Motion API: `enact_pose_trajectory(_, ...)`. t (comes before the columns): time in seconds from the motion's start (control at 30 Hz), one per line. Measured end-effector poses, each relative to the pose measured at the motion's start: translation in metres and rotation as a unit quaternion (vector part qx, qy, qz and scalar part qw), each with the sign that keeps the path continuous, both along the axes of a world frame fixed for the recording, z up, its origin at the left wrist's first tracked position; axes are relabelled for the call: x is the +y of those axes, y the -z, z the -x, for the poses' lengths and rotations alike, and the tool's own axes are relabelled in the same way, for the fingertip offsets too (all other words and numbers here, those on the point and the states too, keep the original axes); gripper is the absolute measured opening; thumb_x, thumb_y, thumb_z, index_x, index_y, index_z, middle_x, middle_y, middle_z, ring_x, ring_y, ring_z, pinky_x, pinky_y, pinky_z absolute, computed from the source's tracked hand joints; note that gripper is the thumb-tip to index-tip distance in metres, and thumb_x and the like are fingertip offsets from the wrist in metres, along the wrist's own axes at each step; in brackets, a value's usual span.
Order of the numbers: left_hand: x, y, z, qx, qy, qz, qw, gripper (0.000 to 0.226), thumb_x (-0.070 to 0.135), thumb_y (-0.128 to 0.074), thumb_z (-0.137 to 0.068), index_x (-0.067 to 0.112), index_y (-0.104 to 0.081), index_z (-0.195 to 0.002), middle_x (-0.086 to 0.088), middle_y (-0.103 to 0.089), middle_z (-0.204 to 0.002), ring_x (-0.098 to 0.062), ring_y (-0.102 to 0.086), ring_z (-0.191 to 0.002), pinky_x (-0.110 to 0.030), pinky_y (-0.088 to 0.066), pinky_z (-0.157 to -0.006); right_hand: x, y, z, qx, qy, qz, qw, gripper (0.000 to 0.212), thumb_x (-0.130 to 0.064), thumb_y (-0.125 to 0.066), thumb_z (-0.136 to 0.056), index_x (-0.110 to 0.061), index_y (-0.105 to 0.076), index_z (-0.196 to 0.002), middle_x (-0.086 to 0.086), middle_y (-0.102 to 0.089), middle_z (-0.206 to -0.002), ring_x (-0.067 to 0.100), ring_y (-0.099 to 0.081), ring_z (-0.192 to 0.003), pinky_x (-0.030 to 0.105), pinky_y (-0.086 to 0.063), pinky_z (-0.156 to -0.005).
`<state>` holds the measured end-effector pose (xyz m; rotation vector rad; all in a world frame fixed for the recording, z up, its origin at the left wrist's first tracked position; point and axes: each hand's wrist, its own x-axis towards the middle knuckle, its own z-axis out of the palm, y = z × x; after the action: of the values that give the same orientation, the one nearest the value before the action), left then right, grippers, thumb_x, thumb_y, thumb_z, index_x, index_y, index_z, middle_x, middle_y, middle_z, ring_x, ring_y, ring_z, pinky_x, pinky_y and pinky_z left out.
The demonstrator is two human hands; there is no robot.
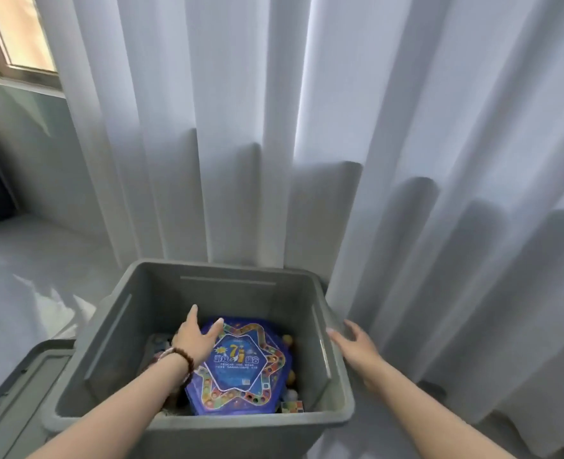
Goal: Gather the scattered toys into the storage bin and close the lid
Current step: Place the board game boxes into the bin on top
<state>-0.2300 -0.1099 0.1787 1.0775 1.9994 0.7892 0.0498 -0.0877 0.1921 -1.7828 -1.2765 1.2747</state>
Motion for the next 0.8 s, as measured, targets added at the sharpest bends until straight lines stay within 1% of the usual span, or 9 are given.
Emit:
enact_pose_trajectory(0.1, 0.012, -0.031, -0.056, 0.014, 0.062, -0.030, 0.998, 0.075, 0.046, -0.051, -0.091, 0.012, -0.016, -0.148, -0.014, -0.027, -0.152, -0.030, -0.032, -0.138, -0.040, -0.029, -0.113, -0.007, -0.020, -0.060, -0.035, 0.034, -0.024, 0.999, 0.064, -0.041, -0.064, -0.085, -0.022, -0.038, -0.141, 0.006, -0.040, -0.146, 0.025, -0.043, -0.131, 0.034, -0.036, -0.104)
enact_pose_trajectory(0.2, 0.020, -0.056, -0.127, 0.018, 0.131, -0.059, 0.989, 0.071, 0.046, -0.049, -0.091, 0.011, -0.021, -0.147, -0.013, -0.030, -0.150, -0.030, -0.032, -0.137, -0.039, -0.027, -0.113, -0.028, -0.042, -0.138, -0.053, 0.089, -0.050, 0.993, 0.062, -0.033, -0.066, -0.085, -0.013, -0.041, -0.139, 0.011, -0.042, -0.144, 0.027, -0.042, -0.131, 0.031, -0.033, -0.105)
enact_pose_trajectory(0.37, 0.012, -0.067, -0.272, -0.010, 0.252, -0.074, 0.965, 0.070, 0.046, -0.053, -0.089, 0.007, -0.030, -0.143, -0.012, -0.036, -0.147, -0.025, -0.036, -0.135, -0.032, -0.029, -0.111, -0.106, -0.059, -0.285, -0.059, 0.217, -0.044, 0.973, 0.066, -0.029, -0.069, -0.083, -0.010, -0.041, -0.139, 0.022, -0.041, -0.141, 0.030, -0.041, -0.131, 0.033, -0.033, -0.105)
enact_pose_trajectory(0.57, -0.038, -0.023, -0.443, -0.040, 0.407, 0.018, 0.912, 0.079, 0.050, -0.055, -0.087, 0.005, -0.025, -0.145, -0.009, -0.032, -0.150, -0.022, -0.033, -0.137, -0.030, -0.026, -0.112, -0.256, -0.014, -0.415, -0.058, 0.337, 0.026, 0.939, 0.081, -0.047, -0.070, -0.075, -0.010, -0.040, -0.140, 0.007, -0.045, -0.141, 0.024, -0.043, -0.130, 0.032, -0.036, -0.106)
enact_pose_trajectory(0.63, -0.065, 0.004, -0.490, -0.032, 0.463, 0.057, 0.884, 0.081, 0.052, -0.054, -0.086, 0.006, -0.024, -0.145, -0.009, -0.033, -0.150, -0.022, -0.034, -0.137, -0.030, -0.027, -0.112, -0.306, 0.013, -0.439, -0.028, 0.379, 0.053, 0.923, 0.066, -0.036, -0.068, -0.082, -0.009, -0.042, -0.136, 0.004, -0.052, -0.121, 0.026, -0.053, -0.115, 0.031, -0.044, -0.089)
enact_pose_trajectory(0.67, -0.078, 0.019, -0.510, -0.026, 0.486, 0.080, 0.870, 0.082, 0.055, -0.052, -0.086, 0.007, -0.023, -0.146, -0.009, -0.031, -0.151, -0.022, -0.033, -0.137, -0.030, -0.026, -0.112, -0.330, 0.030, -0.451, -0.013, 0.401, 0.071, 0.913, 0.061, -0.032, -0.067, -0.084, -0.009, -0.043, -0.135, 0.004, -0.052, -0.112, 0.026, -0.055, -0.107, 0.029, -0.044, -0.080)
enact_pose_trajectory(0.7, -0.092, 0.036, -0.528, -0.020, 0.507, 0.103, 0.856, 0.083, 0.057, -0.052, -0.085, 0.009, -0.022, -0.146, -0.009, -0.030, -0.151, -0.023, -0.033, -0.138, -0.031, -0.026, -0.112, -0.354, 0.048, -0.456, 0.001, 0.417, 0.090, 0.905, 0.058, -0.030, -0.066, -0.086, -0.009, -0.043, -0.135, 0.003, -0.049, -0.109, 0.026, -0.054, -0.107, 0.029, -0.040, -0.078)
enact_pose_trajectory(0.77, -0.115, 0.069, -0.558, 0.004, 0.538, 0.142, 0.831, 0.085, 0.059, -0.052, -0.084, 0.012, -0.021, -0.147, -0.008, -0.025, -0.153, -0.024, -0.030, -0.139, -0.035, -0.026, -0.113, -0.395, 0.088, -0.463, 0.030, 0.452, 0.125, 0.883, 0.067, -0.038, -0.068, -0.082, -0.014, -0.039, -0.138, -0.001, -0.047, -0.118, 0.024, -0.048, -0.118, 0.030, -0.034, -0.088)
enact_pose_trajectory(0.8, -0.125, 0.086, -0.570, 0.016, 0.553, 0.157, 0.818, 0.086, 0.060, -0.052, -0.083, 0.012, -0.020, -0.147, -0.008, -0.023, -0.154, -0.025, -0.029, -0.139, -0.037, -0.026, -0.114, -0.412, 0.108, -0.466, 0.047, 0.473, 0.142, 0.868, 0.080, -0.048, -0.072, -0.075, -0.017, -0.036, -0.140, -0.003, -0.047, -0.128, 0.023, -0.046, -0.122, 0.033, -0.034, -0.094)
